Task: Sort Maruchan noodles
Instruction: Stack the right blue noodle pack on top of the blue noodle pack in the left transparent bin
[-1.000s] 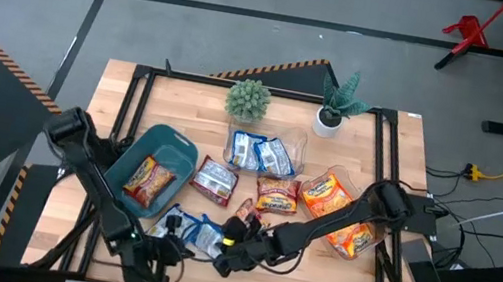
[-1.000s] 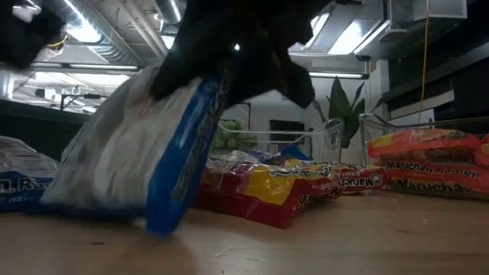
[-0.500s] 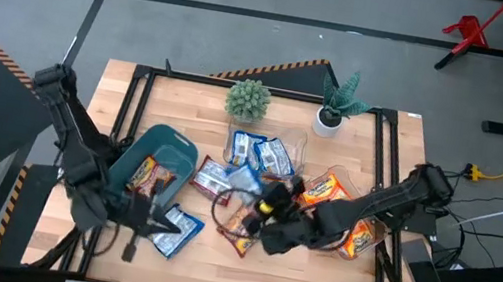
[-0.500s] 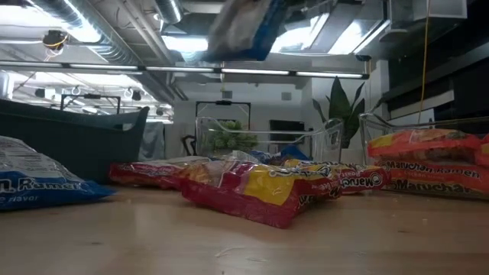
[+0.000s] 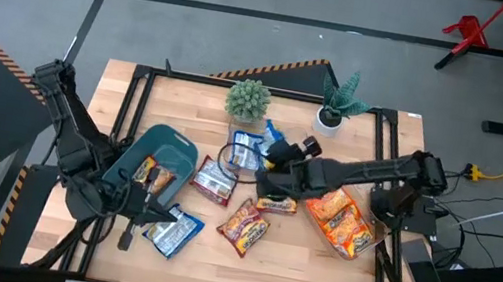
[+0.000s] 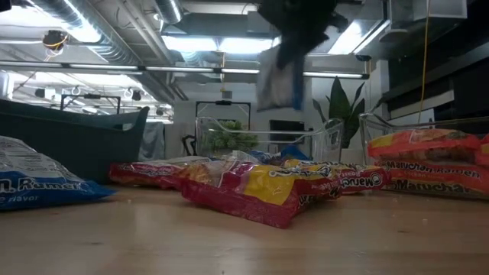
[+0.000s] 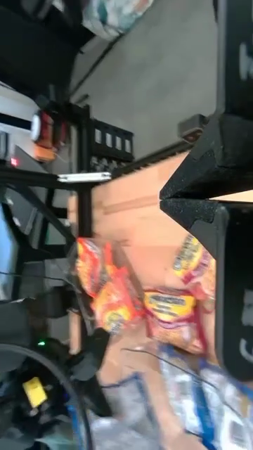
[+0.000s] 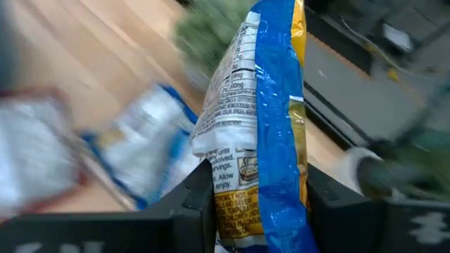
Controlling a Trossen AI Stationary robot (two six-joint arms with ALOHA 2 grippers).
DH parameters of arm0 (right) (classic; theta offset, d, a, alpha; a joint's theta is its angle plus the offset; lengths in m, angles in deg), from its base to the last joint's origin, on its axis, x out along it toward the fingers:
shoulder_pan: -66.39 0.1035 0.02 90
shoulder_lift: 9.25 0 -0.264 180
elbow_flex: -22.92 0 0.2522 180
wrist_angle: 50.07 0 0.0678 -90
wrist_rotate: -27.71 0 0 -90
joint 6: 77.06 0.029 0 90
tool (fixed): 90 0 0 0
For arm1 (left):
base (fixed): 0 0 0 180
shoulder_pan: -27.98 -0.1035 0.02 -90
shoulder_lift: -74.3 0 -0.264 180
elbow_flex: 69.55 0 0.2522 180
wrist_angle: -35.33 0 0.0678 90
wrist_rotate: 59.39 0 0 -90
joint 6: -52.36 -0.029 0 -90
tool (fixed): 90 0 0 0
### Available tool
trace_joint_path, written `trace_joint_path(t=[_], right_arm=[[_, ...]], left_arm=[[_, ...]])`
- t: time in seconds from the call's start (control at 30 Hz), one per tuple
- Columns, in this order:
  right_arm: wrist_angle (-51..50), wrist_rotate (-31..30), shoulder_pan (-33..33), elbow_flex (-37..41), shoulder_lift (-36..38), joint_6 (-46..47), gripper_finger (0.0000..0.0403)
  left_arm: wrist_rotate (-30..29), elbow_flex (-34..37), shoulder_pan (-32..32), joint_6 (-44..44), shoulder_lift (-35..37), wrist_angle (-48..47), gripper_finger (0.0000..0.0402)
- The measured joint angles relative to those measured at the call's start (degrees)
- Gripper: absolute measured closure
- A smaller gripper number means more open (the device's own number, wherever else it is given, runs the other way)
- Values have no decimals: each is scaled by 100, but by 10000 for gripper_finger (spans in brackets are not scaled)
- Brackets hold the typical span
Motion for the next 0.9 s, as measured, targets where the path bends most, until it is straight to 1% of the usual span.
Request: trace_joint_path(t=[0.1,0.17,0.23,0.3,0.43,0.6,0.7,0.77,0.9], right_arm=[[-615,119,-186,-13,-58,268,299],[-876,150,-275,8,-125,225,299],[-791,32,-318,2,-217,-108,299],[-772,49,-347,0,-265,-288,299],[-792,388,-407,-4,-486,-214,299],[-809,316,-415,-2,-832,-413,299],[-755,-54,-399,-2,-956,-747,299],[-601,-206,-367,-4,-986,-1259,299],[-420,-295,-292,-4,-1001,-2375,299]], left_arm=[[-46,0,0,181,-3,-237,401],[-113,0,0,191,-3,-271,401],[-182,0,0,190,-3,-293,401],[-237,0,0,189,-3,-312,401],[-281,0,0,191,-3,-351,401],[-284,0,-2,191,-3,-362,401],[-286,0,-2,191,-3,-376,401],[-286,0,-2,191,-3,-400,401],[-286,0,-2,196,-3,-465,401]])
